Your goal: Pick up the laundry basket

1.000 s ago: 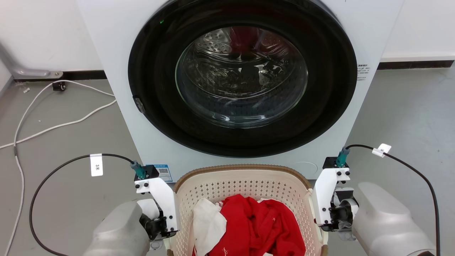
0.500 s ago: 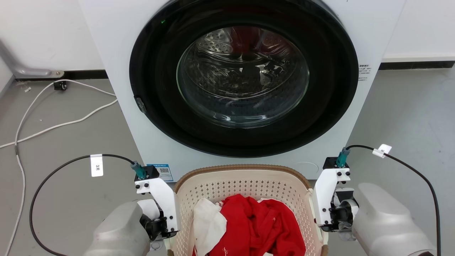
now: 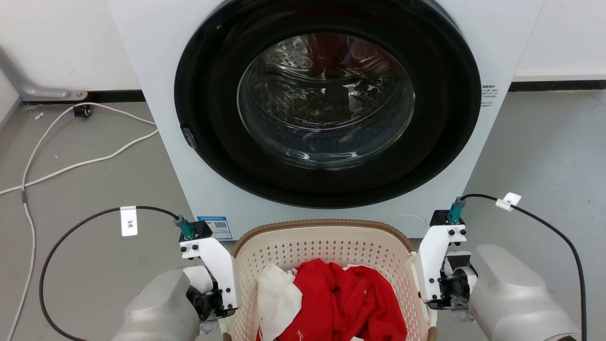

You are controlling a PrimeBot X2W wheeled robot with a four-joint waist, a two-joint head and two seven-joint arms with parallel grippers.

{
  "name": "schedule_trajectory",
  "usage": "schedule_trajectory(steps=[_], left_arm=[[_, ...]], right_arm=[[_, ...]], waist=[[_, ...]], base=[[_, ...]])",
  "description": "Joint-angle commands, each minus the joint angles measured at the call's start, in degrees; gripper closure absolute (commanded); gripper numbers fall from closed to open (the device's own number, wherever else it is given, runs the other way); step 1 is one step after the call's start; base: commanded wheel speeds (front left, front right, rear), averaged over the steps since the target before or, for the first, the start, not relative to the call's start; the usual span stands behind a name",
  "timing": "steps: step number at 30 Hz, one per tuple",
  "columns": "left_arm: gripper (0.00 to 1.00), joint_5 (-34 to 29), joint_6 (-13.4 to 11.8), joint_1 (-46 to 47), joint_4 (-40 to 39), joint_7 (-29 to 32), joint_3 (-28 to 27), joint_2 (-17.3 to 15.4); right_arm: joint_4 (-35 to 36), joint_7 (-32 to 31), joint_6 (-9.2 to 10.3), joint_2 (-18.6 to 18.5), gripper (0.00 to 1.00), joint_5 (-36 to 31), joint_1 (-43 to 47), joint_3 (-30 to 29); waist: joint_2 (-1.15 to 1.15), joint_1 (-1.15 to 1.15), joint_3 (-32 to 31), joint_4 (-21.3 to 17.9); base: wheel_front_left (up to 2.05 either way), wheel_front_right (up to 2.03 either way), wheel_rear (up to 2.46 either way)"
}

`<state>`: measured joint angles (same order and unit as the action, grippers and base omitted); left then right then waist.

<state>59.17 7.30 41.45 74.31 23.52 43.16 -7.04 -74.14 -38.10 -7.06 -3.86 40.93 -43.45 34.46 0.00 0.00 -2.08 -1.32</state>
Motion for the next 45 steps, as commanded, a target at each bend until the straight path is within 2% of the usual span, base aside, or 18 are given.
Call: schedule_trajectory(steps=[1,45], left_arm=[[1.00,0.4,0.3,-0.1,-0.8,-0.5,0.0,1.7],[1.00,1.0,0.3,0.6,-0.8,-1.8,0.8,1.7]], right_arm=[[0.6,0.1,-0.79,1.8,1.00,1.0,0.5,0.3],[0.6,-0.5,-0.79,1.9,1.00,1.8,-0.1,1.4]], waist=[[0.00,0.00,0.0,0.0],[0.00,0.00,0.2,0.5]], base=[[0.00,0.00,0.00],[0.00,0.00,0.00]])
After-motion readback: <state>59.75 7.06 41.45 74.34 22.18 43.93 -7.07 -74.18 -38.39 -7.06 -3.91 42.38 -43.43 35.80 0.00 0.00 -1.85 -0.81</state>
